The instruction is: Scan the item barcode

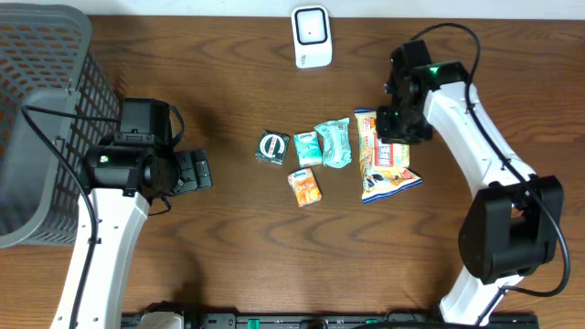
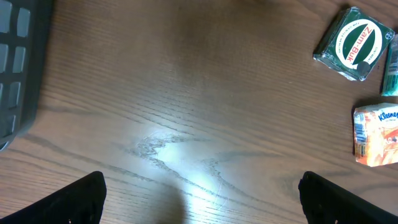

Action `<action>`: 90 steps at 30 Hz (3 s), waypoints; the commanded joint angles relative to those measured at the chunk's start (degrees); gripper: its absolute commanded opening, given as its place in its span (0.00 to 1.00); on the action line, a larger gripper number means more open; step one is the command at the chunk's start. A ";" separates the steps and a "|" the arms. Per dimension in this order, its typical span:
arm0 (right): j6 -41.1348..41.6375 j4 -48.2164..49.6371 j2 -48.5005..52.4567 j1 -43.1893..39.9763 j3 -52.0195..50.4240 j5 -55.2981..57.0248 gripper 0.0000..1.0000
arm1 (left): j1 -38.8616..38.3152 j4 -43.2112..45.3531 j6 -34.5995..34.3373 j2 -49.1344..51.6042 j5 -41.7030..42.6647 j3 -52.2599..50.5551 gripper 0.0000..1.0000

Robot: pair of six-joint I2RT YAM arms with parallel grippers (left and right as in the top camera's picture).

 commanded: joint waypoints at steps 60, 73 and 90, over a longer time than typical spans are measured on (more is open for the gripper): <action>0.13 -3.52 4.33 0.20 0.35 -0.83 0.64 | -0.22 -0.11 -0.94 0.31 -0.31 -0.28 0.98; -2.43 -13.68 4.39 0.26 -0.15 -0.81 0.52 | -0.22 -0.11 -0.94 0.31 -0.31 -0.28 0.98; -1.73 -0.31 4.31 0.26 -13.14 -0.83 0.99 | -0.22 -0.11 -0.94 0.31 -0.28 -0.28 0.98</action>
